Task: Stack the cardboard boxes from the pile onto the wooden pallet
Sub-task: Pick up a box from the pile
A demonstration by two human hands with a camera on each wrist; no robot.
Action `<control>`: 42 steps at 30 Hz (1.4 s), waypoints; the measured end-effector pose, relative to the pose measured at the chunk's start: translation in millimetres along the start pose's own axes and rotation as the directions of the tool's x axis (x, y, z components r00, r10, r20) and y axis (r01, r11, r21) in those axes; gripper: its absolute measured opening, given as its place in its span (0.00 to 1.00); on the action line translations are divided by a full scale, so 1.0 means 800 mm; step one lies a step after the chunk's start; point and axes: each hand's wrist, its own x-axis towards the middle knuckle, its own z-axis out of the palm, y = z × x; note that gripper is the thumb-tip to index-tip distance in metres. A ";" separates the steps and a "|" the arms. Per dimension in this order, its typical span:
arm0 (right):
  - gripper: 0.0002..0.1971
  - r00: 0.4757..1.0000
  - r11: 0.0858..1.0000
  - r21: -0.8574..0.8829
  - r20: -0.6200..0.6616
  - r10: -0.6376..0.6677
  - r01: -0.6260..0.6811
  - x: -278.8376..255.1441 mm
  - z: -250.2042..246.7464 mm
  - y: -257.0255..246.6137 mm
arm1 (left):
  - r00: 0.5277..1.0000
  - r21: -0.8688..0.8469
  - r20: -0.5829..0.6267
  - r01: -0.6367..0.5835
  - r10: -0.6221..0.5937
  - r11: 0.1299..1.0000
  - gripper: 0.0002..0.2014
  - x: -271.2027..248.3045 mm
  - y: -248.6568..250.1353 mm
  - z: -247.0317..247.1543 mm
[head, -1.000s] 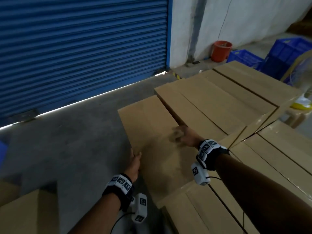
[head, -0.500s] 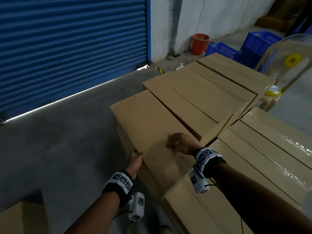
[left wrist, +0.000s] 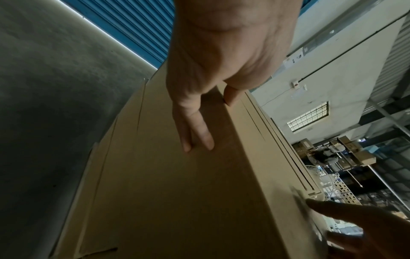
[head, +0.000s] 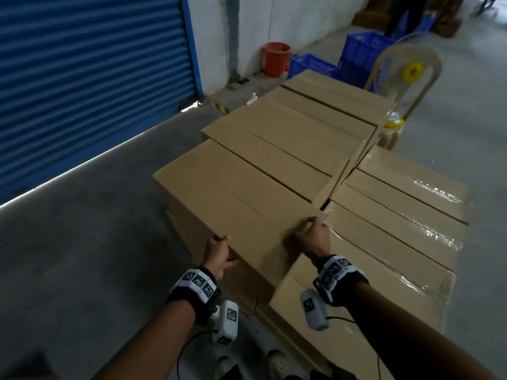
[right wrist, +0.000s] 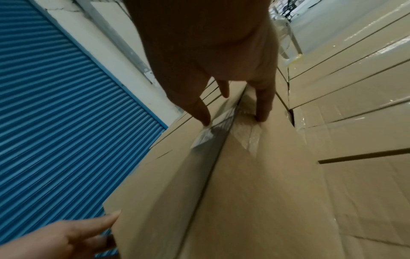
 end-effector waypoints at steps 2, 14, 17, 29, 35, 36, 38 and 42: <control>0.31 1.000 0.999 0.033 -0.006 -0.024 0.025 0.007 0.004 -0.008 | 1.000 -0.017 -0.012 -0.011 0.011 1.000 0.27 0.003 0.008 0.002; 0.23 0.996 0.996 0.009 0.012 -0.089 0.089 0.022 0.013 -0.016 | 0.996 0.021 -0.067 -0.066 0.067 0.998 0.25 0.023 0.024 -0.007; 0.23 0.994 0.994 -0.008 0.011 -0.112 0.112 0.021 0.011 -0.018 | 0.994 0.033 -0.083 -0.069 0.072 0.997 0.26 0.025 0.024 -0.009; 0.24 0.984 0.984 0.023 0.008 -0.178 0.178 0.016 0.013 -0.029 | 0.982 0.094 -0.127 -0.130 0.142 0.987 0.22 0.033 0.028 -0.013; 0.24 0.985 0.985 0.010 -0.005 -0.171 0.171 0.020 0.019 -0.031 | 0.975 0.148 -0.149 -0.146 0.168 0.978 0.22 0.037 0.027 -0.013; 0.23 0.985 0.985 -0.002 -0.007 -0.171 0.171 0.022 0.020 -0.030 | 0.974 0.159 -0.148 -0.149 0.173 0.976 0.23 0.038 0.027 -0.013; 0.23 0.986 0.986 -0.023 -0.010 -0.166 0.165 0.024 0.022 -0.027 | 0.974 0.165 -0.146 -0.151 0.176 0.975 0.23 0.039 0.026 -0.013; 0.25 0.989 0.988 -0.029 -0.010 -0.150 0.149 0.026 0.024 -0.030 | 0.976 0.147 -0.134 -0.151 0.171 0.977 0.24 0.040 0.026 -0.013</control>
